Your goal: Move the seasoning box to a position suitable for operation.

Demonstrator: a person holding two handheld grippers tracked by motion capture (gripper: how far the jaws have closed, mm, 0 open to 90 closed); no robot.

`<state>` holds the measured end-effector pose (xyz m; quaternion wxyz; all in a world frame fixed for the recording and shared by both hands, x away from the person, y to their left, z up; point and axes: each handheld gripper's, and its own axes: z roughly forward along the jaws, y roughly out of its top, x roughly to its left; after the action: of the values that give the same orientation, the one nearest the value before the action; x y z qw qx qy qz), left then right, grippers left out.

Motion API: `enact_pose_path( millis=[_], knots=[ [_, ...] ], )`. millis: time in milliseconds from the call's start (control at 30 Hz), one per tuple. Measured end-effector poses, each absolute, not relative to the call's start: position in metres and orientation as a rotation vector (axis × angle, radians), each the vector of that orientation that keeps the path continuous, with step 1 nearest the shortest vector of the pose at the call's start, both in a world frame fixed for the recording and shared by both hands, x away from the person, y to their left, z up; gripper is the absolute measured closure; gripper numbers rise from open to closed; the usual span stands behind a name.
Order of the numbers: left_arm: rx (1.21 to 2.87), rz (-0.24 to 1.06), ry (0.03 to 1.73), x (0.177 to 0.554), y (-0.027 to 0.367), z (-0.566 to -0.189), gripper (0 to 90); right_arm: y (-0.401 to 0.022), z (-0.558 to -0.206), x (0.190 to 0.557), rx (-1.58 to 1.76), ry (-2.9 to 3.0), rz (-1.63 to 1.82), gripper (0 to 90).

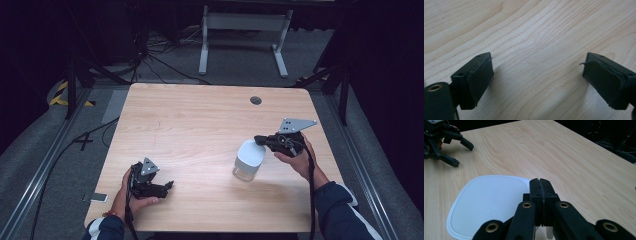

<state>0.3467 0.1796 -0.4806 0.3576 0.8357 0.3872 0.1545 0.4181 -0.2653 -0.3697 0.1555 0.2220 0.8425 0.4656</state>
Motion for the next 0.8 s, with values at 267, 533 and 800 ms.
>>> enact_pose_path(
  millis=[267,533,800],
  knots=[
    [2.155,0.411,0.94,0.345,0.167,-0.473,35.7,-0.264,-0.37,0.42,0.639,2.408,1.33,89.7],
    [2.078,0.369,0.743,0.352,0.112,-0.44,50.1,-0.265,-0.37,0.42,0.655,2.4,1.332,89.8],
    [2.065,0.327,0.552,0.358,0.049,-0.415,65.8,-0.265,-0.37,0.421,0.656,2.393,1.326,89.8]
  ],
)
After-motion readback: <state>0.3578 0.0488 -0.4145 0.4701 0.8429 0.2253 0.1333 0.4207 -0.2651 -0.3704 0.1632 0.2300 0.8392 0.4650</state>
